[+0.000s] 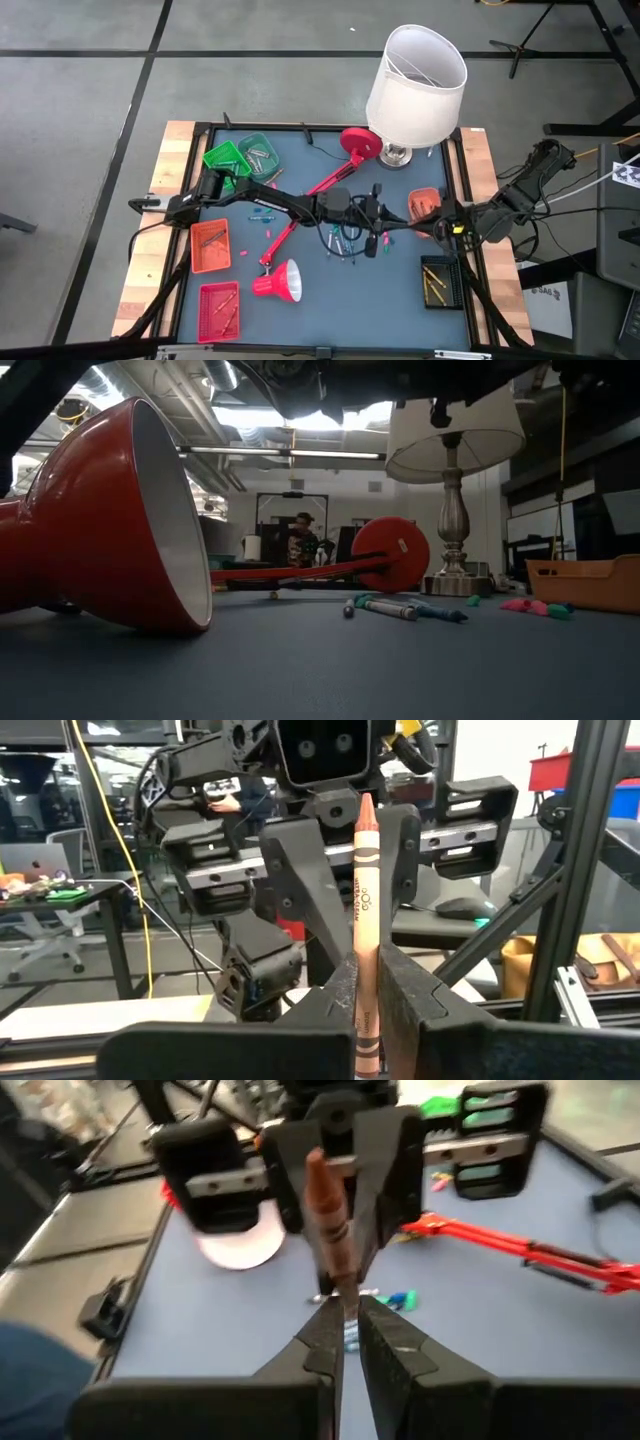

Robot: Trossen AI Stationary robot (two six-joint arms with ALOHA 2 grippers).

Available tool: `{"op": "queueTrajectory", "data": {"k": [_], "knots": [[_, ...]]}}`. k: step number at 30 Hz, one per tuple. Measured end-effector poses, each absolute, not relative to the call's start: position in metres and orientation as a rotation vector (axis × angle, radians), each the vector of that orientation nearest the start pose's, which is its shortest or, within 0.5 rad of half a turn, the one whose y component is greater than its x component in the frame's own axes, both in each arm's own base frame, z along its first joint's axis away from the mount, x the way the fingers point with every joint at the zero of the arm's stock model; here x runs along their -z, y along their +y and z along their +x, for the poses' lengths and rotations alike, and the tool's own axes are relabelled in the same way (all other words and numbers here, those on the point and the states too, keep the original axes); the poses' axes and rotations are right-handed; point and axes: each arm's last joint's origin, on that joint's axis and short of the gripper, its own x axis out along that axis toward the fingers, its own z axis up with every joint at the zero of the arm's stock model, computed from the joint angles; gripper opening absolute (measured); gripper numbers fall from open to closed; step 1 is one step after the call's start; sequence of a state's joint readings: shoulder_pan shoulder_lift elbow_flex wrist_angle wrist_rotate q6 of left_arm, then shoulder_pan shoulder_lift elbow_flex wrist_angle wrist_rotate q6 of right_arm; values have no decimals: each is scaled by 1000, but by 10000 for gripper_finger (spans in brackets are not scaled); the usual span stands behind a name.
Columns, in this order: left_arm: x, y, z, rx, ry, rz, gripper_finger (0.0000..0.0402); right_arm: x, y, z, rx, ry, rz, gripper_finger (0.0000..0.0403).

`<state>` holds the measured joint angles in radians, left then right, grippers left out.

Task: Sort crayons
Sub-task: Put the brown crayon into the right orange bin

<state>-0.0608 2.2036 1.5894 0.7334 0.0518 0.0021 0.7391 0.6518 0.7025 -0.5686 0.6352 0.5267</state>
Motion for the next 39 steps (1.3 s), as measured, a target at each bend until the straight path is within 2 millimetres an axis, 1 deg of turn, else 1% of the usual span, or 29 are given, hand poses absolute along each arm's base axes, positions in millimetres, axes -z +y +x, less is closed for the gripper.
{"op": "queueTrajectory", "data": {"k": [4,14,18,24,27,34,36,39], "knots": [[-236,-32,506,112,-119,2,7,-290,77,108,-49,435,182,33],[-236,-33,506,114,-119,2,7,-288,79,111,-30,444,179,33],[-236,-33,506,113,-119,1,7,-288,79,111,-17,444,227,33],[-235,-34,506,115,-108,1,7,-288,79,111,-19,446,229,35],[-234,-35,506,117,-99,2,7,-288,79,111,-19,446,230,56],[-231,-40,506,125,-70,1,7,-288,79,111,-19,446,230,140],[-231,-40,506,121,-67,1,7,-288,79,111,-19,447,229,155],[-231,-39,506,119,-66,1,7,-288,79,111,-20,446,225,166]]}}
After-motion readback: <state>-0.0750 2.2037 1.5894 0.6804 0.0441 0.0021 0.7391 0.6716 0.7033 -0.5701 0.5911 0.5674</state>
